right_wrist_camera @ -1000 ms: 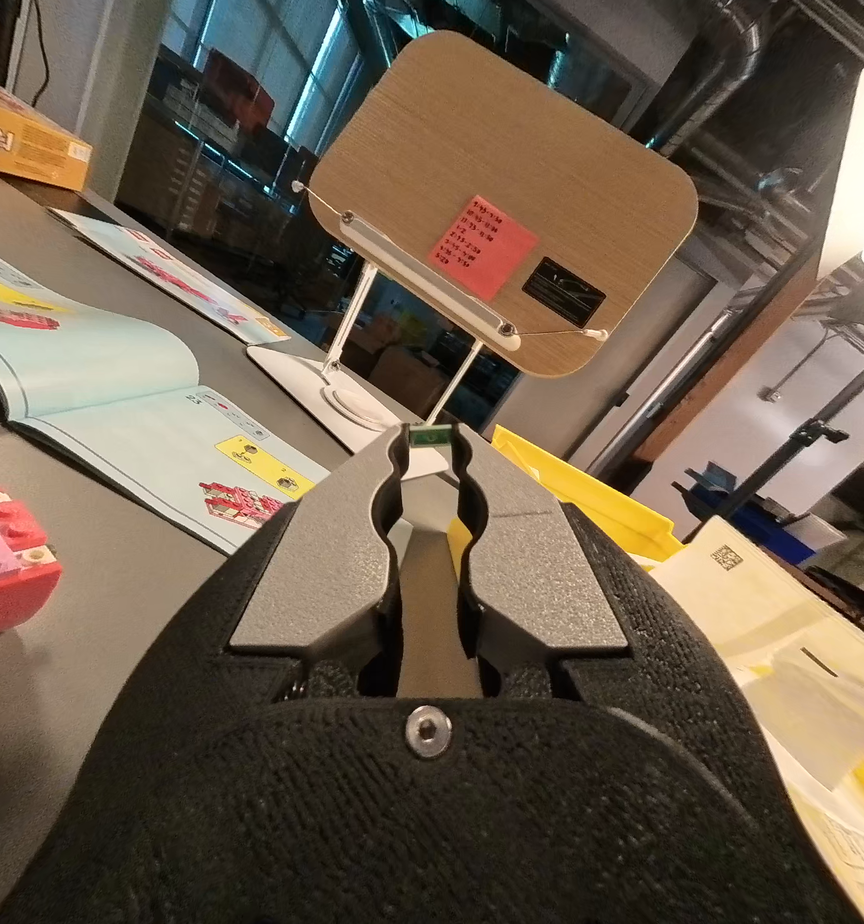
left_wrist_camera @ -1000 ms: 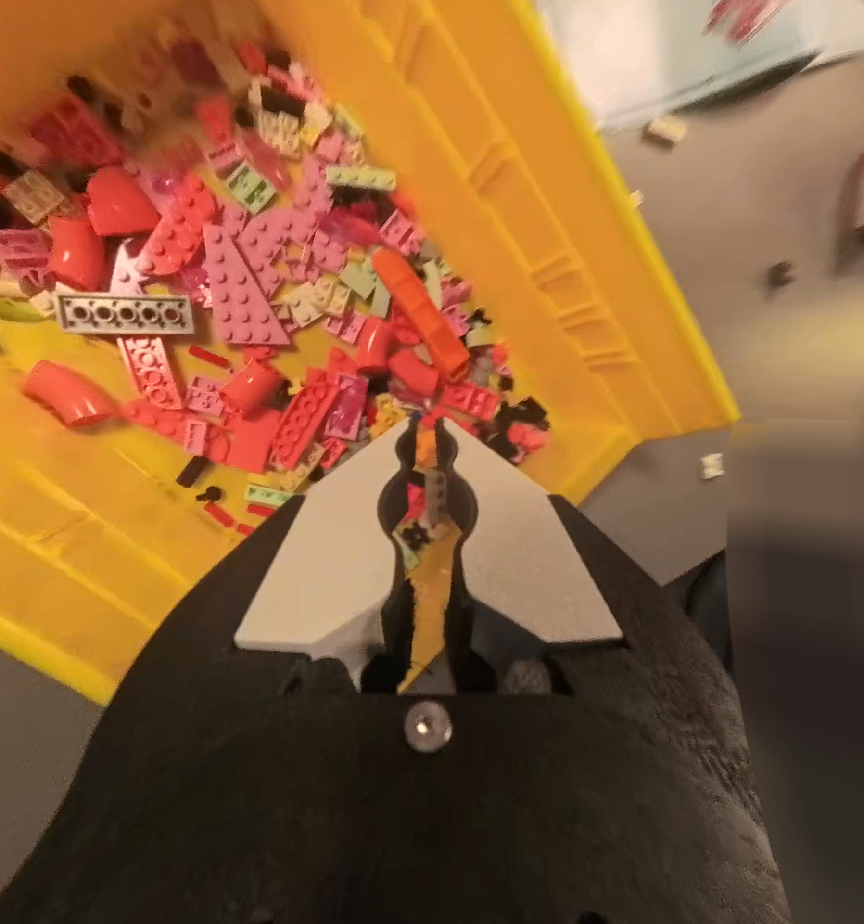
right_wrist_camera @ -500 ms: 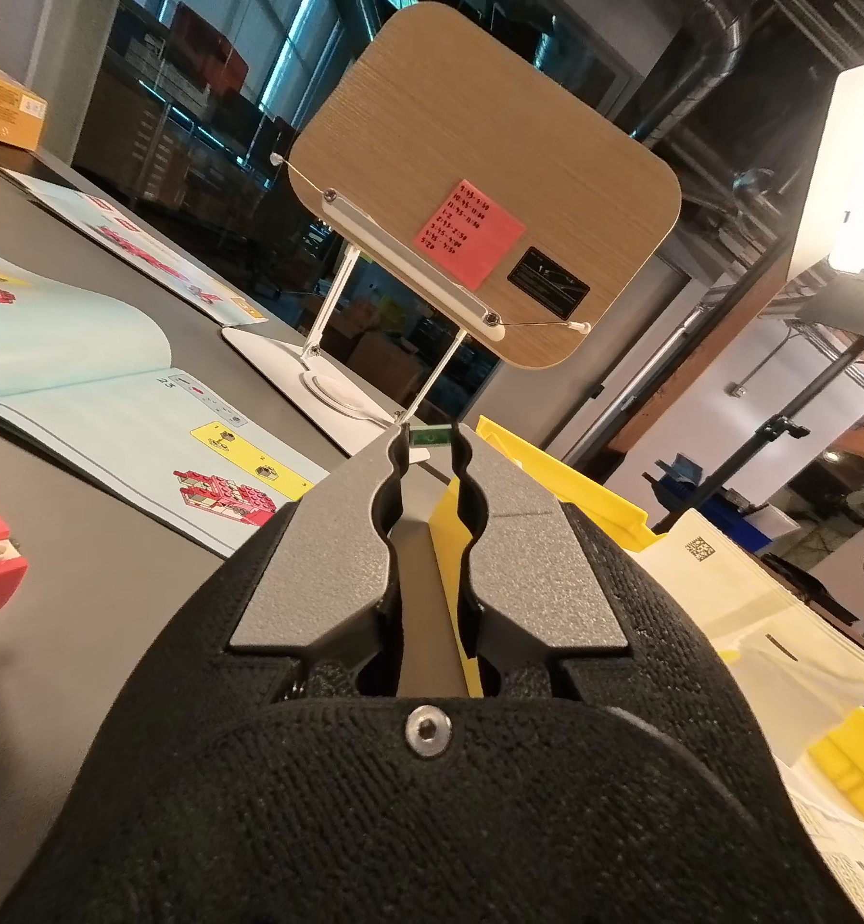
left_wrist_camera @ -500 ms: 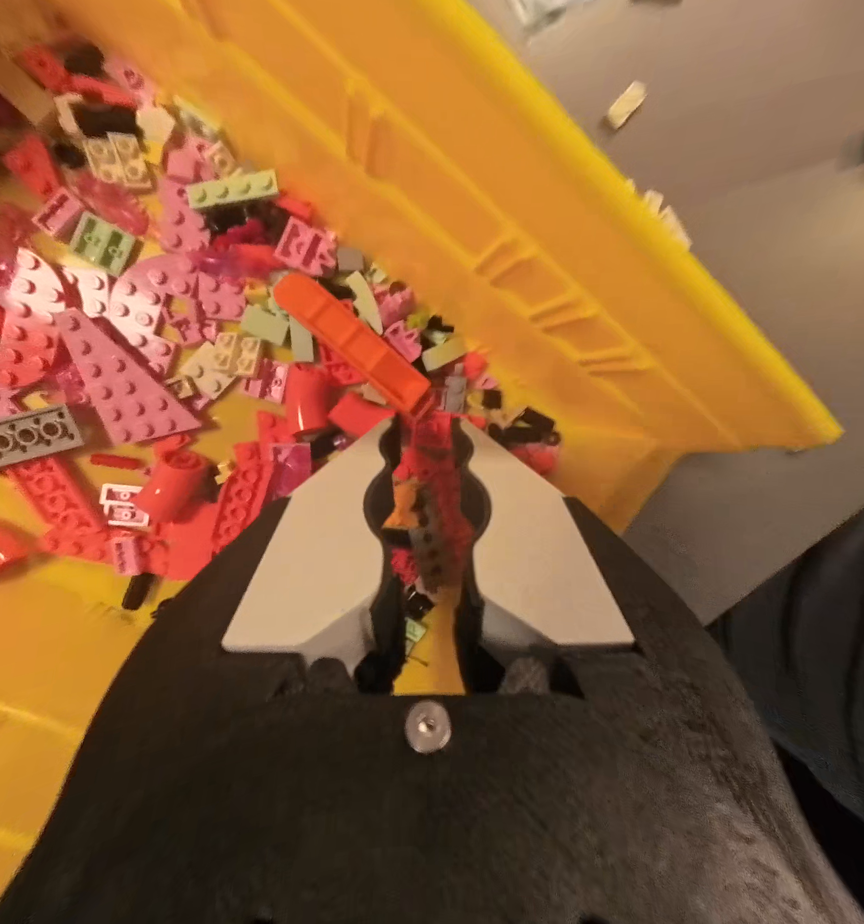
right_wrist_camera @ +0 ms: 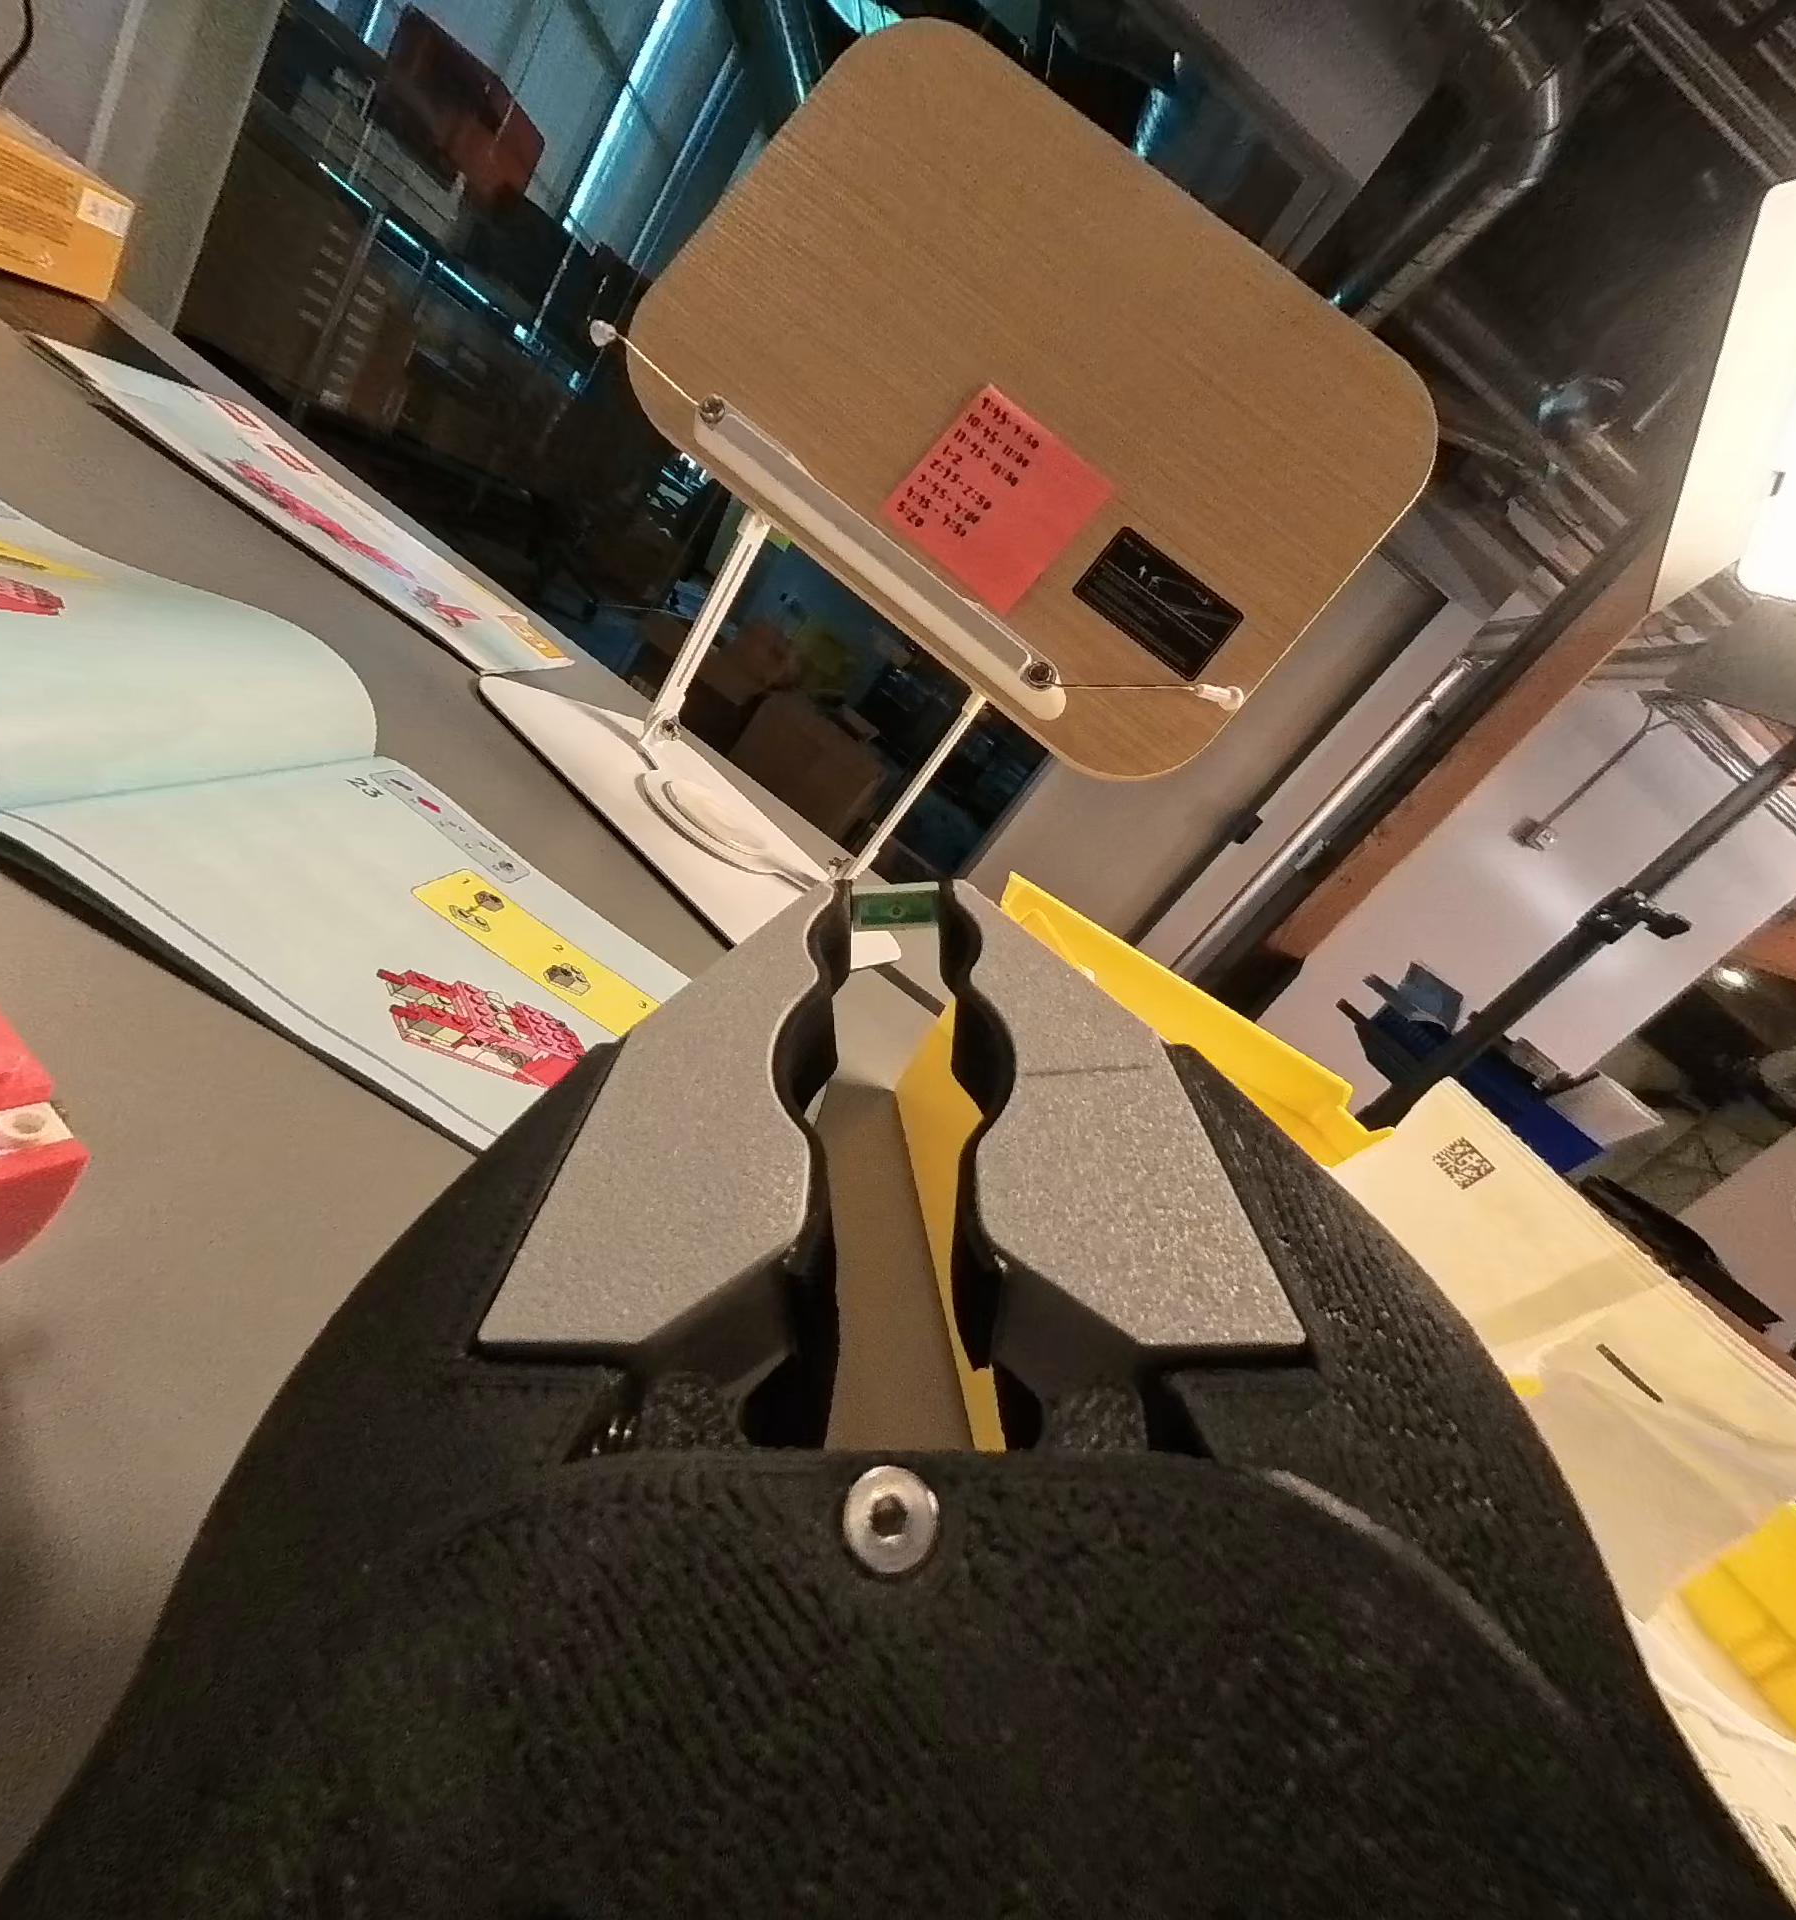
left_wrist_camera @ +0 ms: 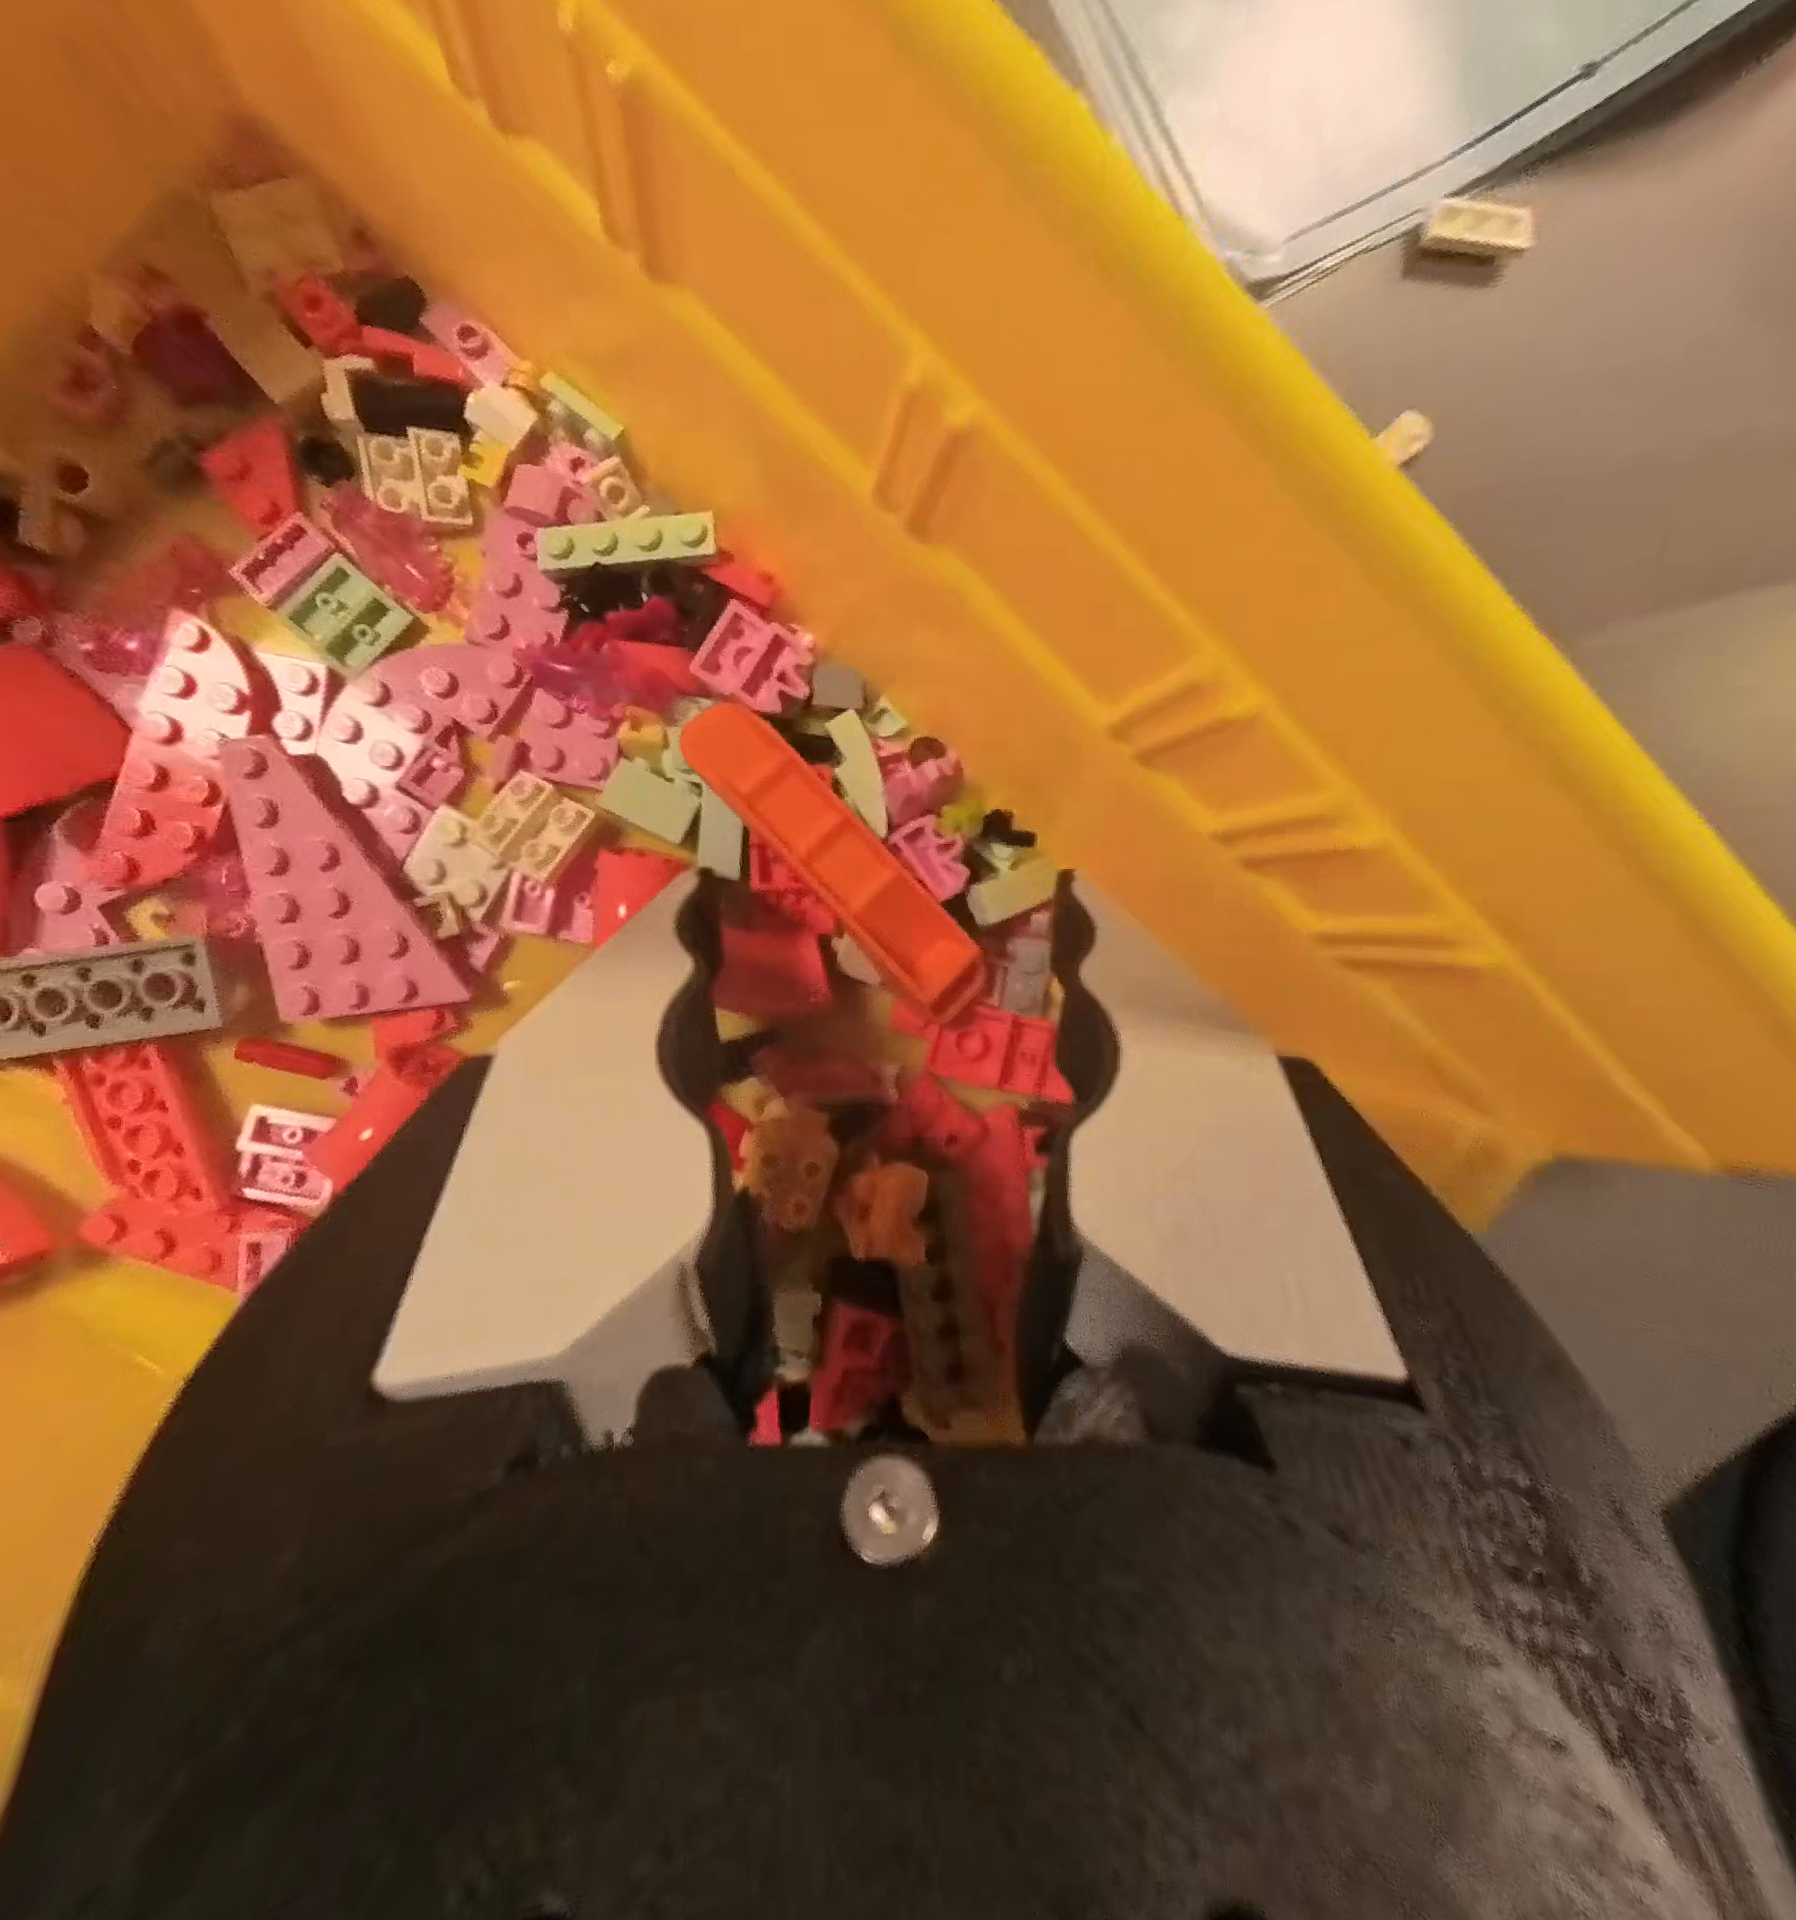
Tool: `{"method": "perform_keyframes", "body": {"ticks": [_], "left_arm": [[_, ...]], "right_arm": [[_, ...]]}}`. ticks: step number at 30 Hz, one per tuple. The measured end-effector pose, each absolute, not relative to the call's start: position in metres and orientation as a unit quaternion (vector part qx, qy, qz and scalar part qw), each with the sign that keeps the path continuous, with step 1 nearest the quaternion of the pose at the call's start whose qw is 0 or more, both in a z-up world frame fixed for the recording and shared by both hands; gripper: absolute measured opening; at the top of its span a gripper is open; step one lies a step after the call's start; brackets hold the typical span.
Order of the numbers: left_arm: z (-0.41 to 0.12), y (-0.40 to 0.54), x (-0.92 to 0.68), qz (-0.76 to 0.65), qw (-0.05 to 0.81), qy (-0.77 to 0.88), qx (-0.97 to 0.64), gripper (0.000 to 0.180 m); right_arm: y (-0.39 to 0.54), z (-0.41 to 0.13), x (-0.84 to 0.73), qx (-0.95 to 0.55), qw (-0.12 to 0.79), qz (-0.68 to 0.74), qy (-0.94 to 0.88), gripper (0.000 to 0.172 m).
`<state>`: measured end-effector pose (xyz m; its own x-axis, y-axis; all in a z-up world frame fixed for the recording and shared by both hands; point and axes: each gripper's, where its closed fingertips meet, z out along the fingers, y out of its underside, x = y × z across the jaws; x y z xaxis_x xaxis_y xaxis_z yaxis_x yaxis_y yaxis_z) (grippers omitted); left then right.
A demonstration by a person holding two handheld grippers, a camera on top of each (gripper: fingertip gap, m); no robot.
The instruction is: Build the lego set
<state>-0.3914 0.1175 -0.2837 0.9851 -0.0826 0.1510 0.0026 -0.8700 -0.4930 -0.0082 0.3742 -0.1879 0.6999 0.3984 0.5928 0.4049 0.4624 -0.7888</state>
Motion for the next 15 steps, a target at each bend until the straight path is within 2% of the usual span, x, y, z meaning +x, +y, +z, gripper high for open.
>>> {"method": "perform_keyframes", "body": {"ticks": [5, 12, 15], "left_arm": [[-0.29, 0.123, -0.398, -0.056, 0.258, -0.002, -0.965, 0.027], [-0.285, 0.112, -0.457, 0.044, 0.249, -0.073, -0.965, 0.021], [-0.288, 0.109, -0.47, 0.039, 0.242, -0.106, -0.964, 0.022]], "right_arm": [[0.374, -0.188, -0.009, -0.518, 0.762, 0.0, -0.39, 0.014], [0.372, -0.189, -0.011, -0.515, 0.761, 0.005, -0.394, 0.014], [0.372, -0.188, -0.011, -0.514, 0.762, 0.008, -0.394, 0.014]]}}
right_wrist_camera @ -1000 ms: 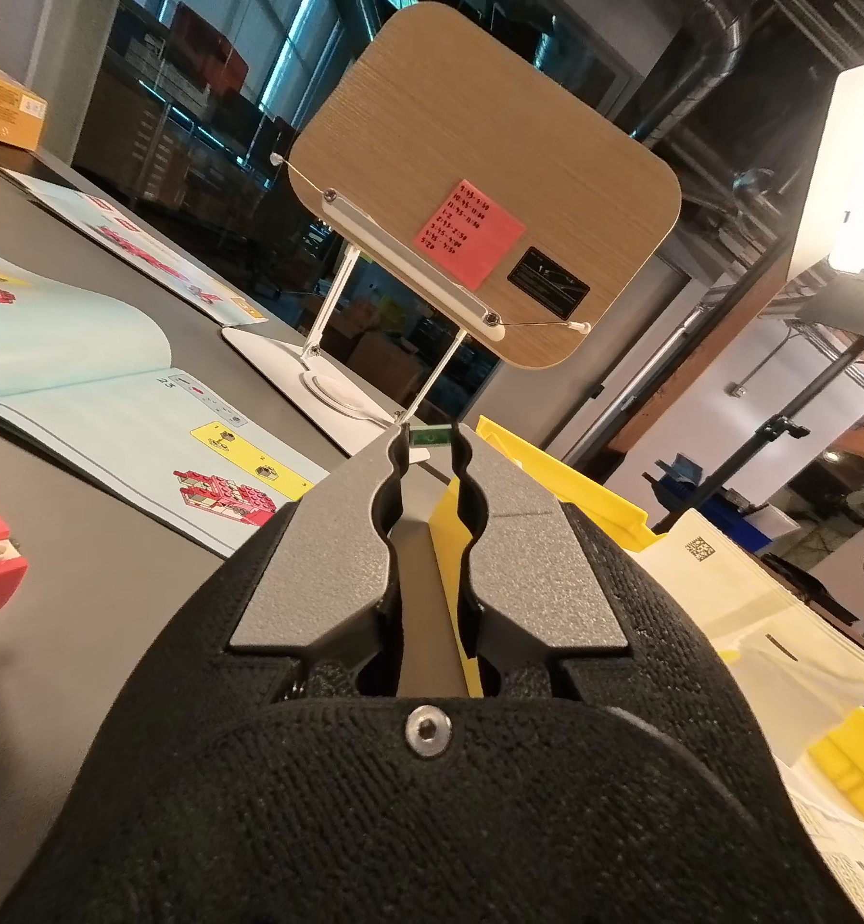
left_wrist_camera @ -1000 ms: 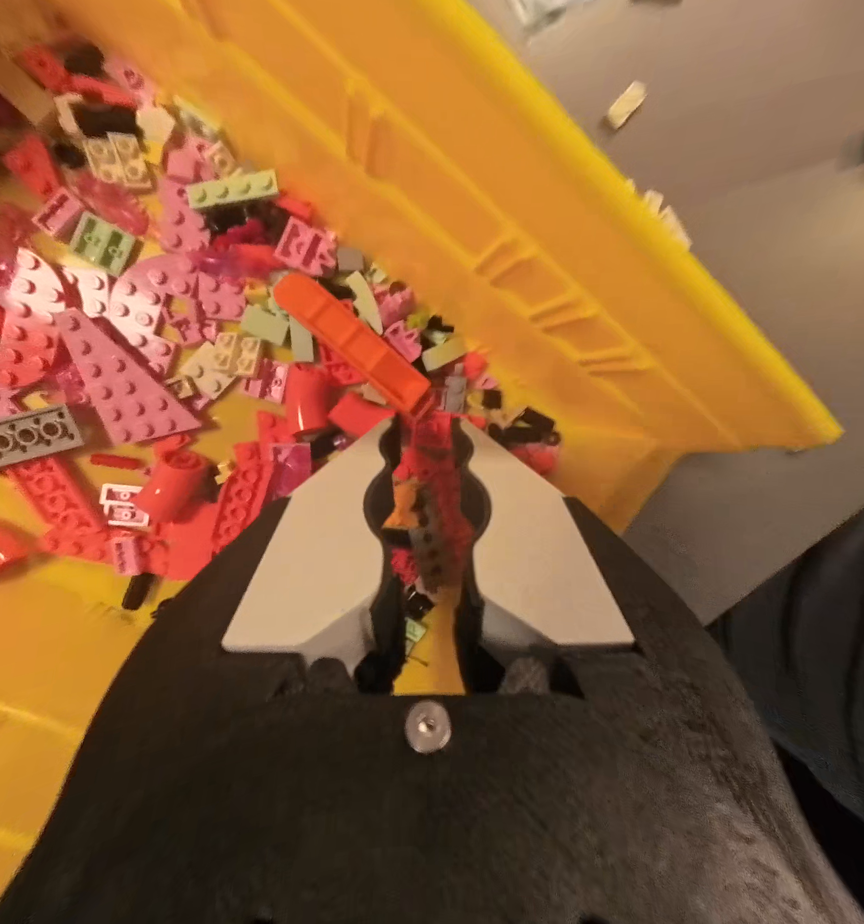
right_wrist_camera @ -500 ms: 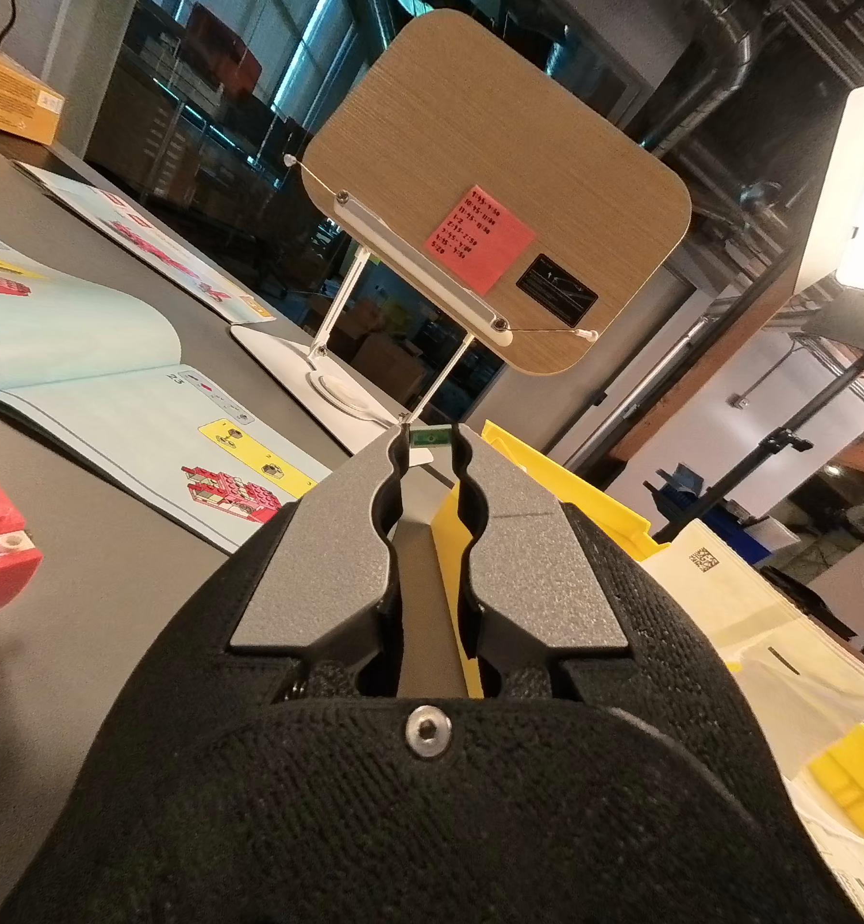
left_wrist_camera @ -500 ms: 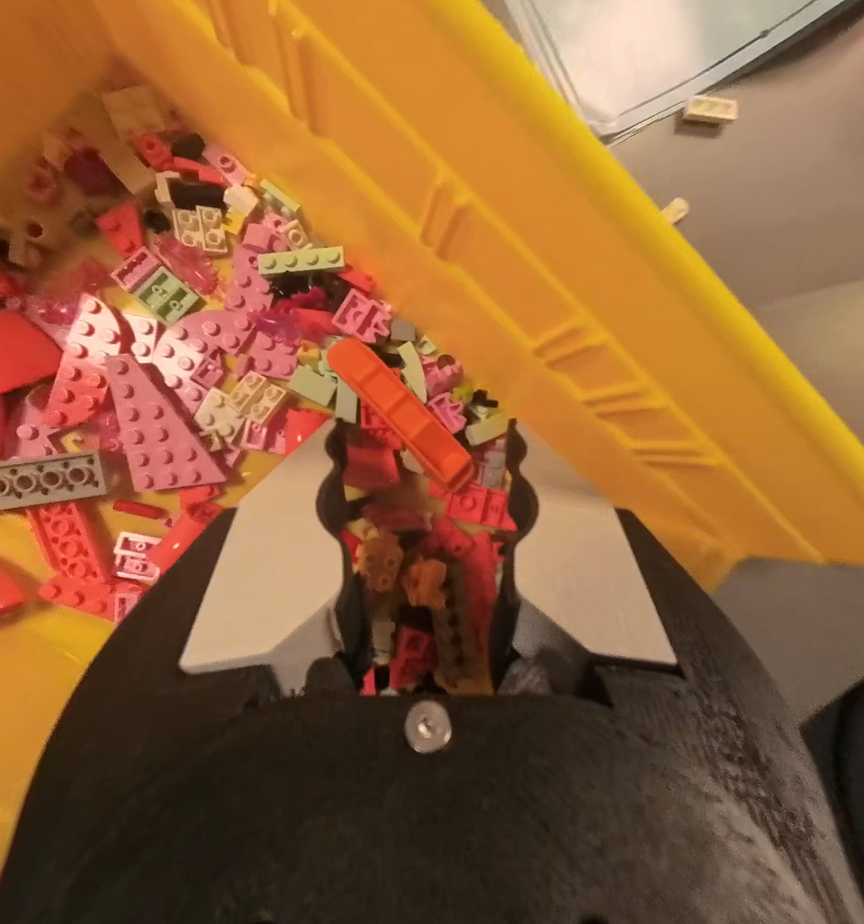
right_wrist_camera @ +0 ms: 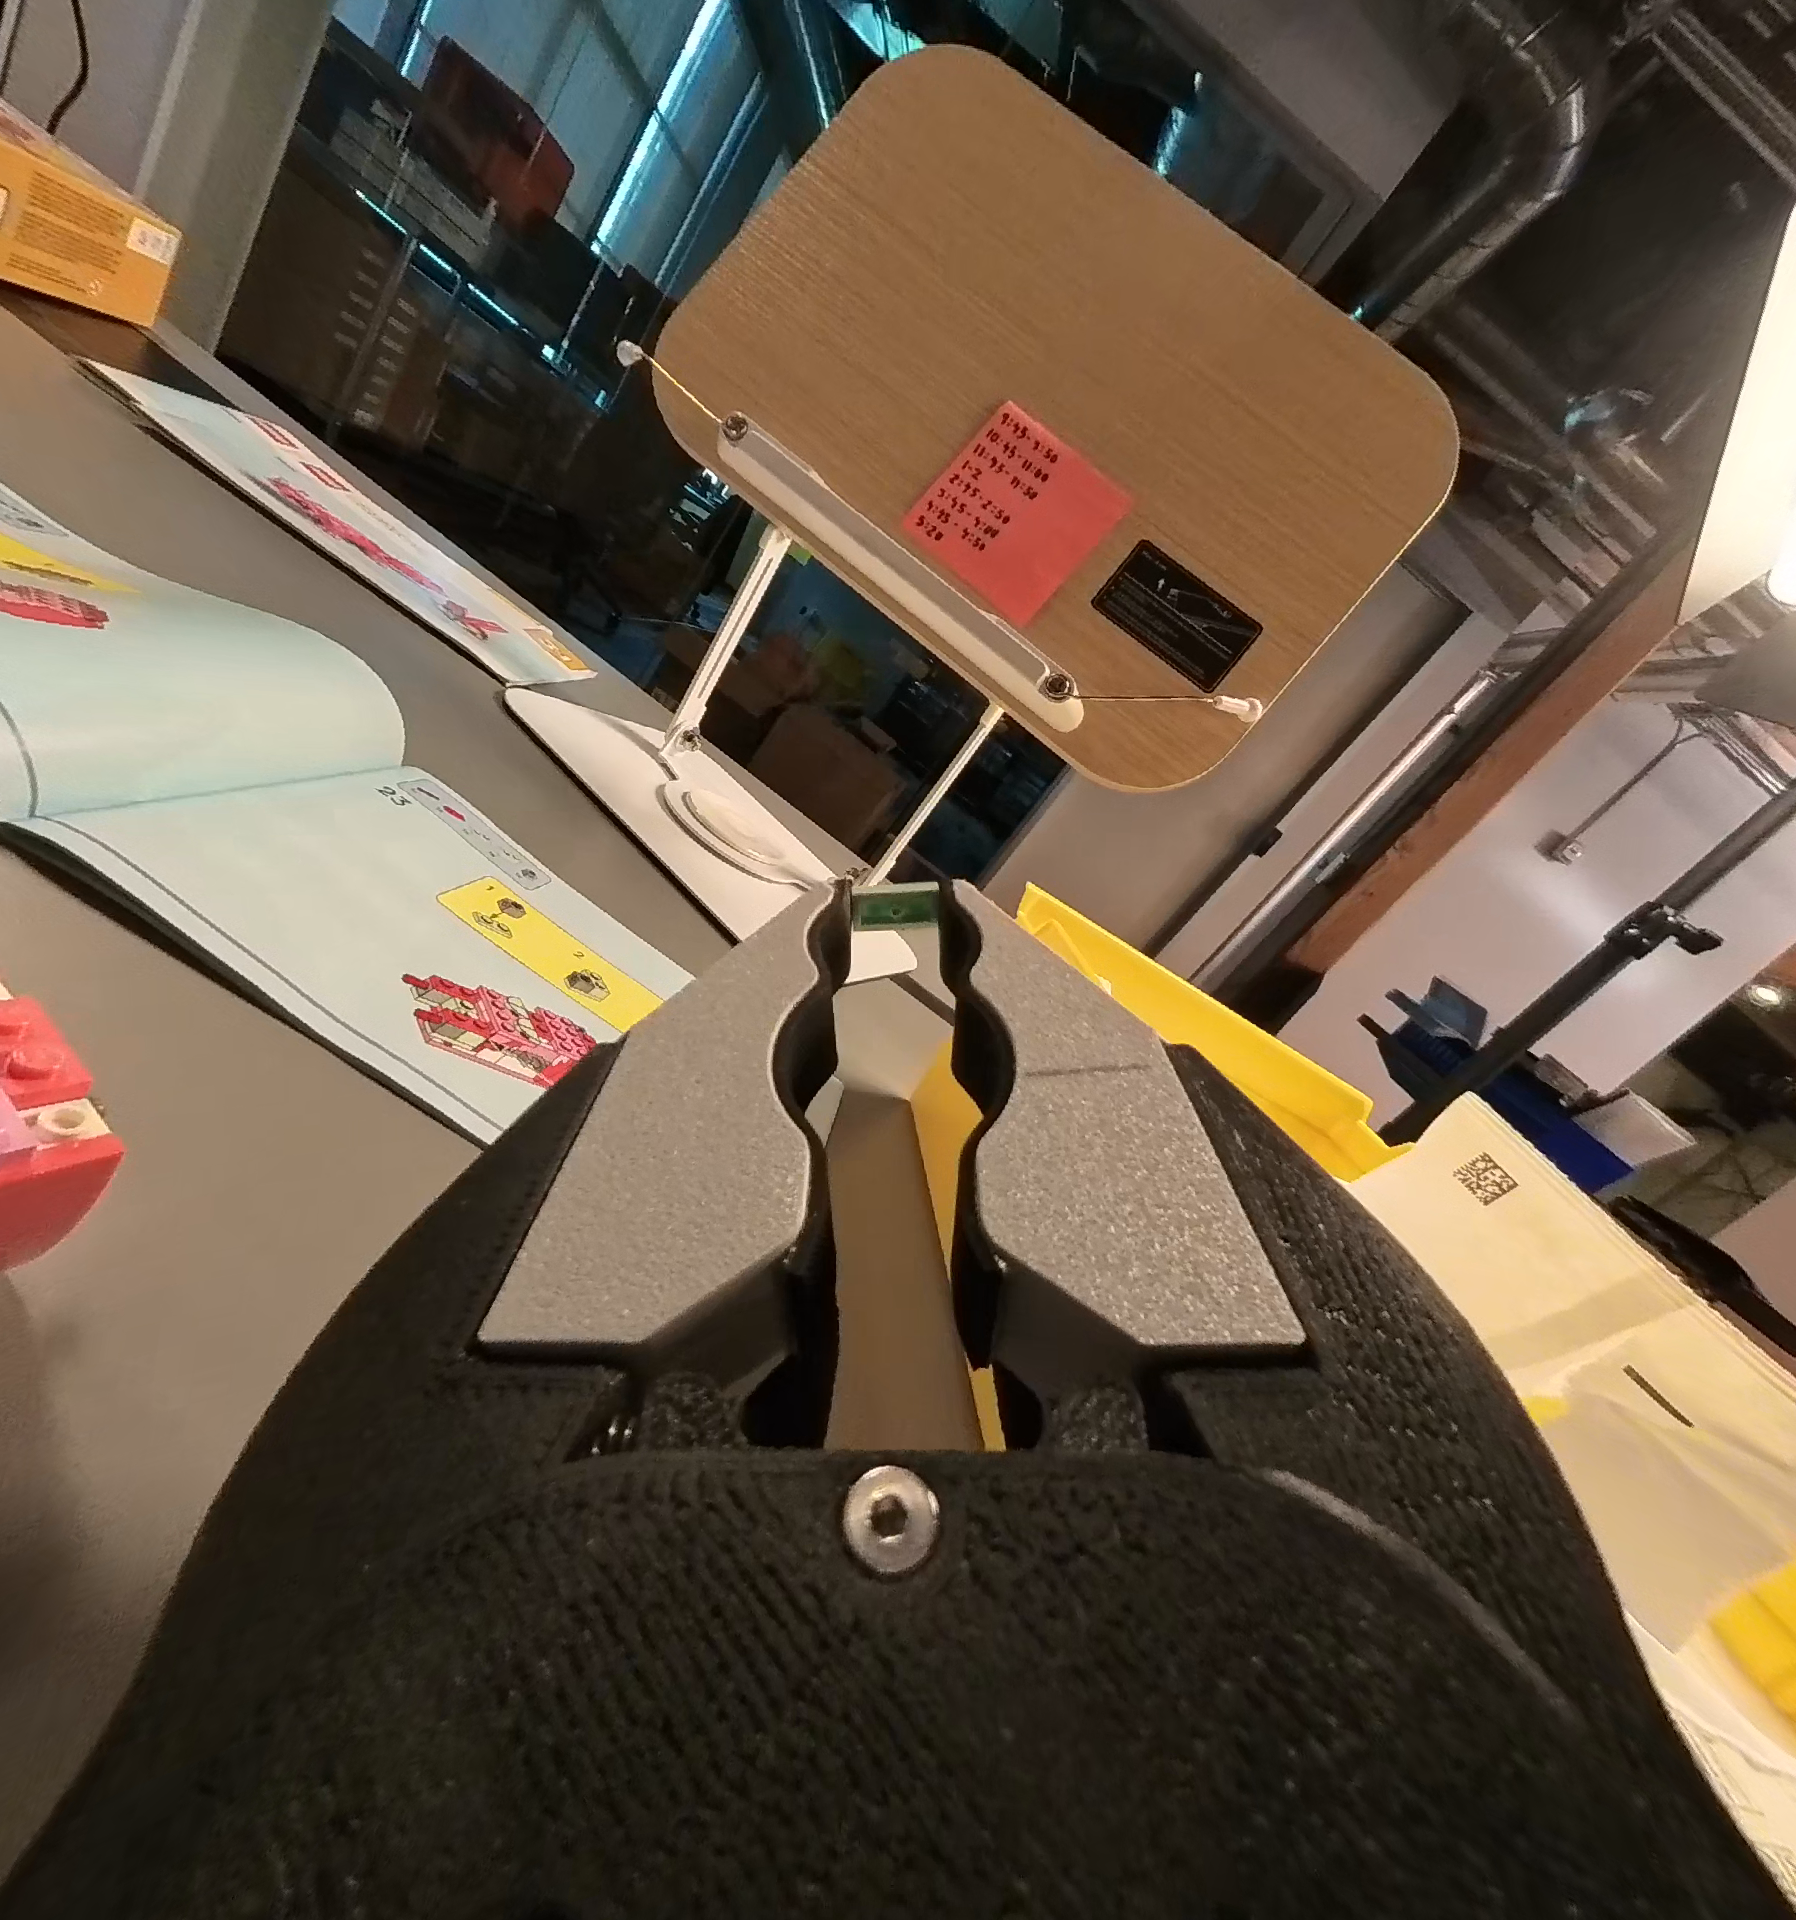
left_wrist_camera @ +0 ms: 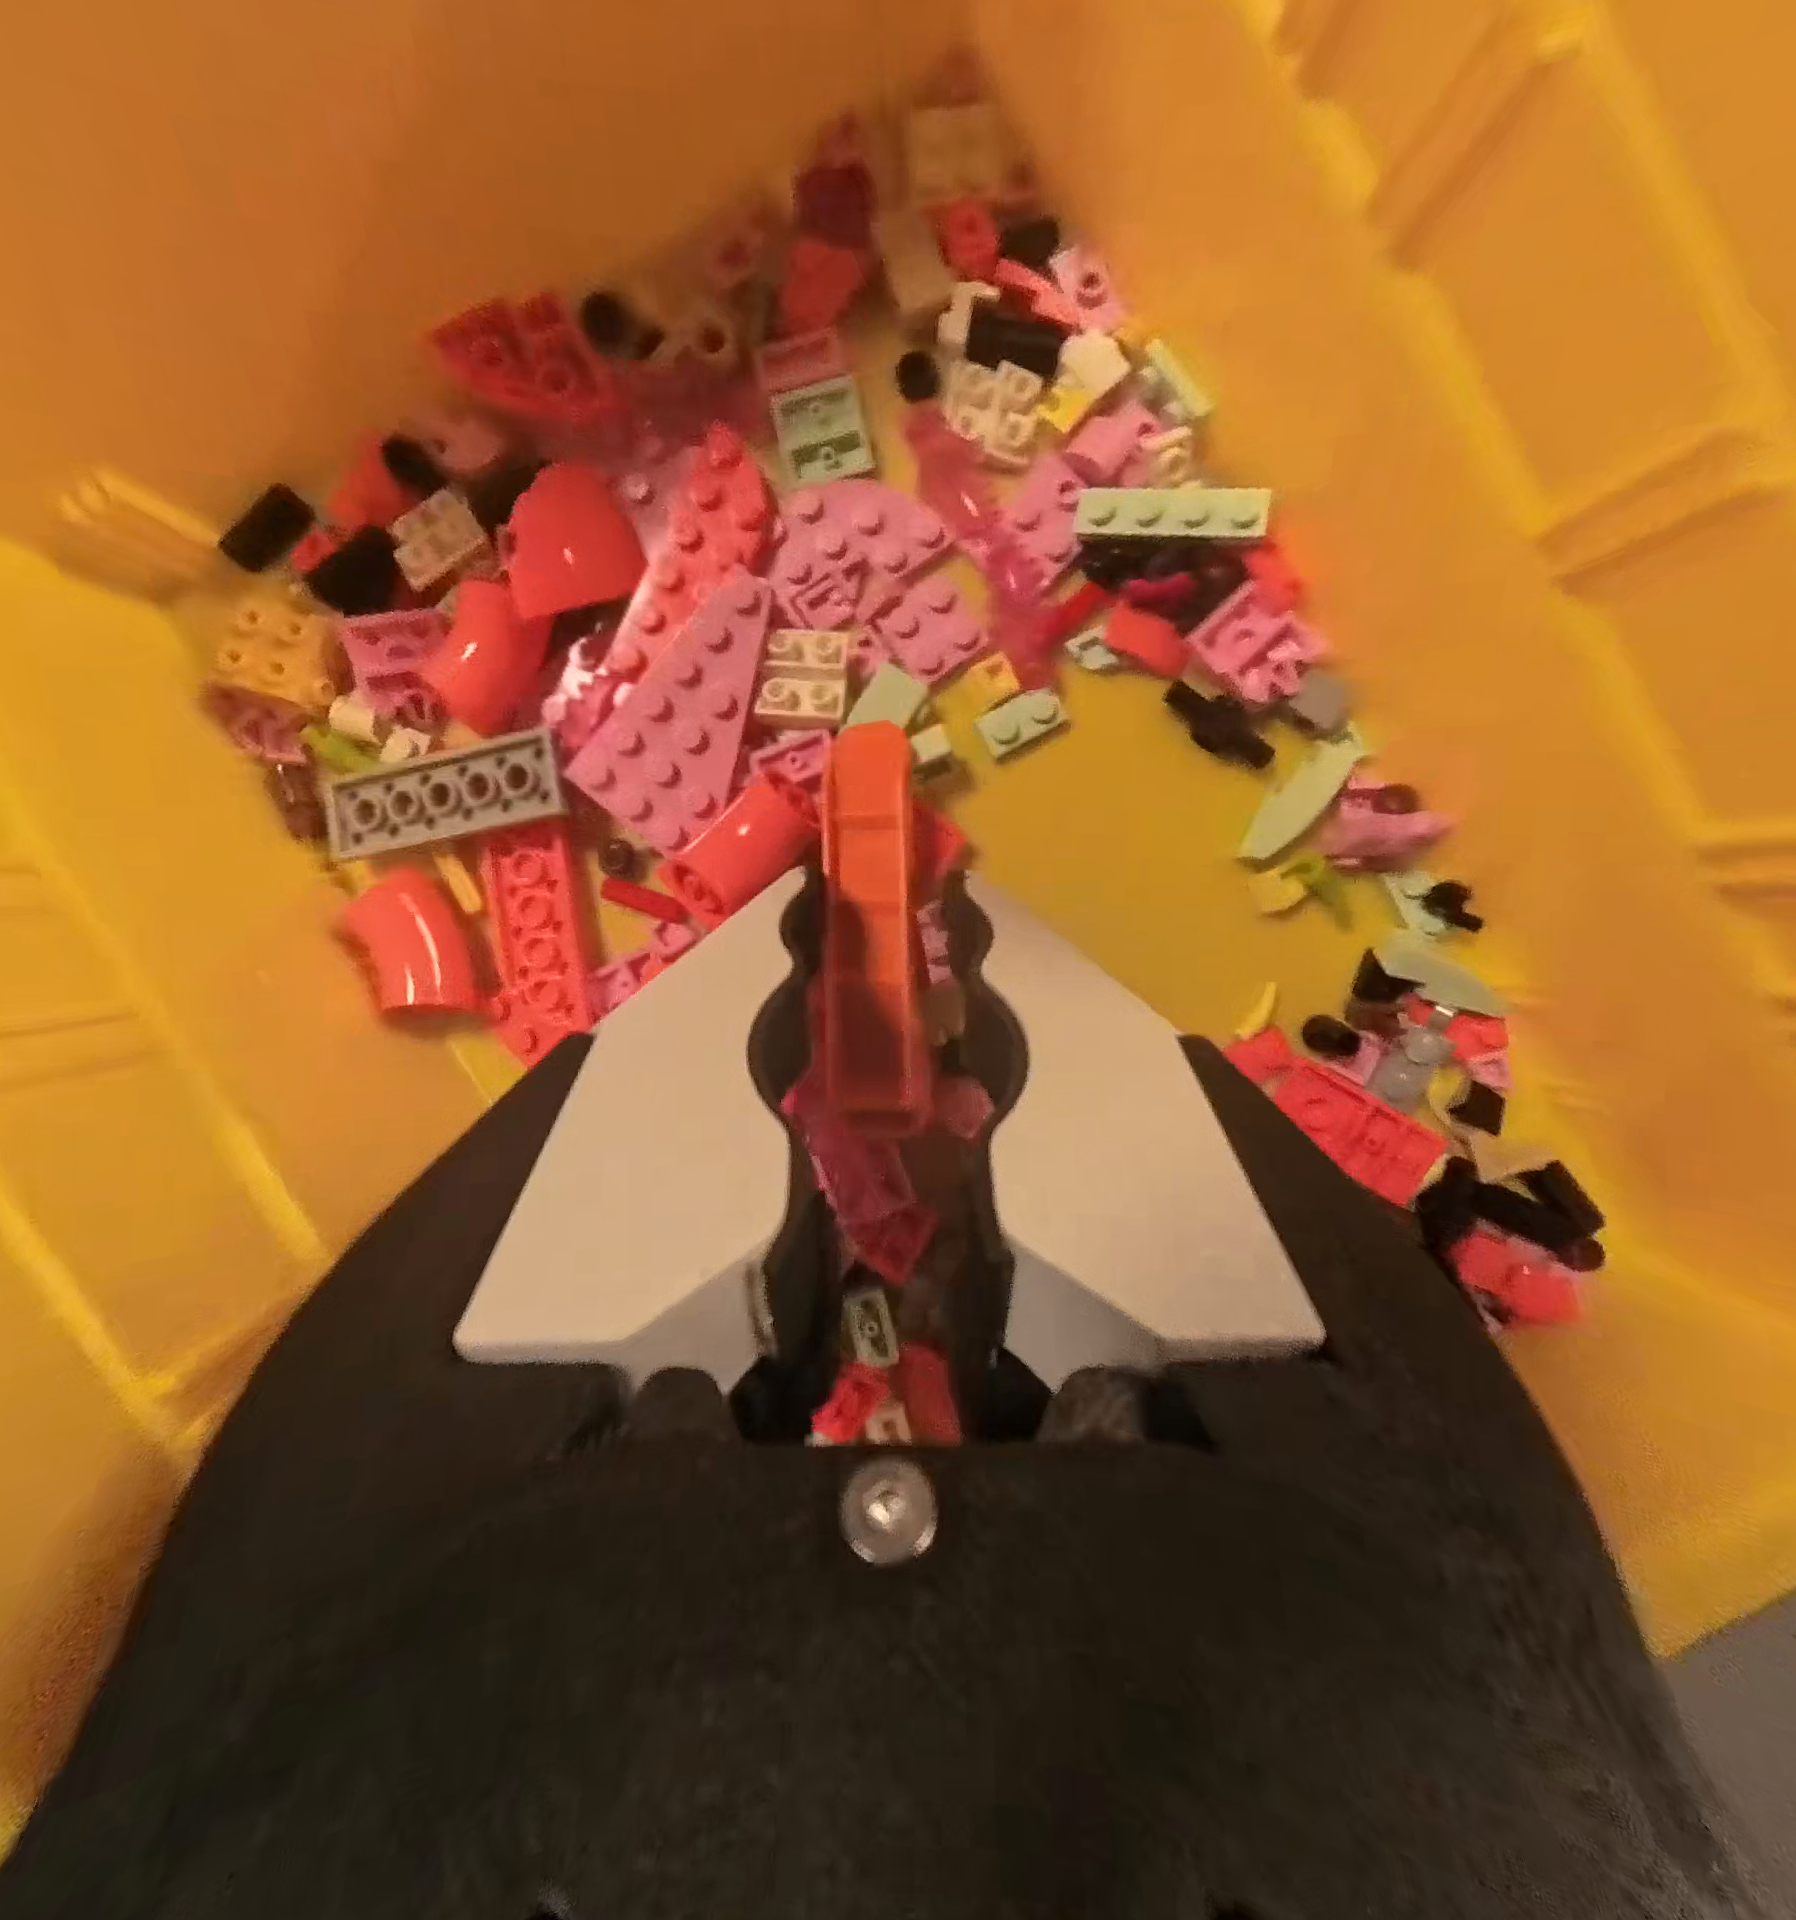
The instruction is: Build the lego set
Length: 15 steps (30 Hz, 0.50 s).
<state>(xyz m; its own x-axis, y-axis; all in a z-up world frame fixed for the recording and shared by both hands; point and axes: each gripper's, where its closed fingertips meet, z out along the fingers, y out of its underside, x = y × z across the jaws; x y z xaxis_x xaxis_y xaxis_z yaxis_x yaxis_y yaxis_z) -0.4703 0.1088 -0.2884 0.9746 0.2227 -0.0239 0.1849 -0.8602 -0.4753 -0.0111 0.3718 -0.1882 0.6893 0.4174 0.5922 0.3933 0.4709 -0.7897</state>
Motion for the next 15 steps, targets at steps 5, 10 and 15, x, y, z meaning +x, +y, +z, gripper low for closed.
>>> {"method": "perform_keyframes", "body": {"ticks": [5, 10, 15], "left_arm": [[-0.26, 0.114, -0.469, 0.05, 0.33, -0.105, -0.937, 0.052], [-0.246, 0.094, -0.442, -0.03, 0.305, -0.101, -0.947, 0.055], [-0.268, 0.056, -0.434, -0.012, 0.163, -0.054, -0.985, 0.063]], "right_arm": [[0.371, -0.188, -0.011, -0.513, 0.762, 0.013, -0.394, 0.014], [0.371, -0.188, -0.012, -0.514, 0.761, 0.015, -0.395, 0.014], [0.371, -0.188, -0.012, -0.514, 0.761, 0.02, -0.395, 0.014]]}}
